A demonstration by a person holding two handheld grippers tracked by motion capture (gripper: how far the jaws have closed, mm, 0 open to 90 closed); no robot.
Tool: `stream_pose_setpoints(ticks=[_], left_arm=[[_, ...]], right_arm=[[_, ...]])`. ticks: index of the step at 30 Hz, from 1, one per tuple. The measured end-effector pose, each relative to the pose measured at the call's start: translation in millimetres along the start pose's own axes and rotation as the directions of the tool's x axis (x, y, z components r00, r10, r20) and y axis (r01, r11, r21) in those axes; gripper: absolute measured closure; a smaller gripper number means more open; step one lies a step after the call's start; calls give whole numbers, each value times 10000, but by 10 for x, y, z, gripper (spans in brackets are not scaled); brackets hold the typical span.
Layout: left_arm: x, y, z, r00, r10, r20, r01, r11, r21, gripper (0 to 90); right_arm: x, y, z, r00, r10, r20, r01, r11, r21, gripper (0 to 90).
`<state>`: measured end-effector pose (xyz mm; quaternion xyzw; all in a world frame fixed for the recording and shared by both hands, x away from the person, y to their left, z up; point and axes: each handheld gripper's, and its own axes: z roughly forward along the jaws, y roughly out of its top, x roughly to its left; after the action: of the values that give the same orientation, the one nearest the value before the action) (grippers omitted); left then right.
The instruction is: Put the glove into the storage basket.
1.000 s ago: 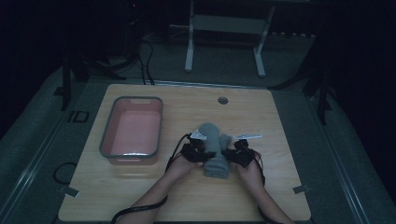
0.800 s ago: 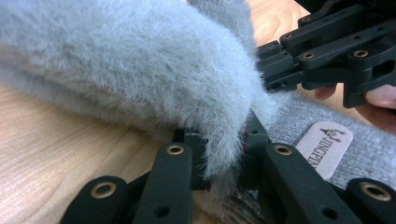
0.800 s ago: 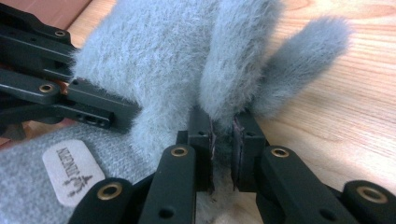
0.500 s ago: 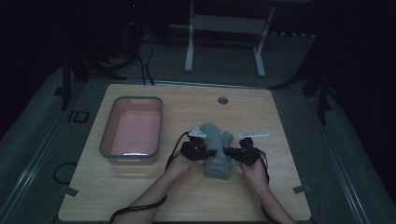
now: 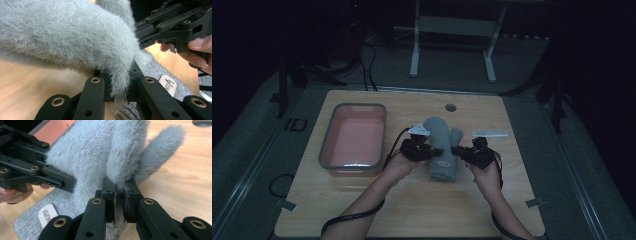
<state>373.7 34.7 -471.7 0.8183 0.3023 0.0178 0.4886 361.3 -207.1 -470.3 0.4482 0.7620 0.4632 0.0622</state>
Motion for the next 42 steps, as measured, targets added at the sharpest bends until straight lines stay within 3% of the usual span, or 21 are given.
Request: stream_pose_setpoints(ticks=[16,22,24,25,26,35,36,42], left_arm=[[183,42,-478,9990,-80,-433,78,9999,-64,812],[295,48,-845,9967,-64,-812,56,9999,-102,811],[295,48,-845,9967,-64,-812,56,9999,-102,811],[328,51,-958,9956,-28,-939,24,10000,-42,811],[349,47,-1032,9946,-26,-1038,20,10000,-59,811],[567,-10,-1540,9883,-182,-1517,198,9998,94,811],[621,-34,-1657,9861,-219,-1647,238,9997,98,811],[759,-105,-1928,9790,-395,-2000,466,9984,313,810]], right_arm=[[353,335,231,9980,-285,-558,279,9995,-120,818],[566,501,372,9949,-519,-865,507,9986,-158,818],[616,538,404,9940,-557,-940,544,9984,-168,818],[616,538,404,9940,-557,-940,544,9984,-168,818],[758,630,501,9913,-713,-1109,695,9974,-203,818],[1094,827,800,9833,-737,-1663,719,9973,-163,818],[1191,877,883,9818,-731,-1752,715,9973,-156,818],[1477,992,1167,9766,-812,-1991,815,9966,-65,818]])
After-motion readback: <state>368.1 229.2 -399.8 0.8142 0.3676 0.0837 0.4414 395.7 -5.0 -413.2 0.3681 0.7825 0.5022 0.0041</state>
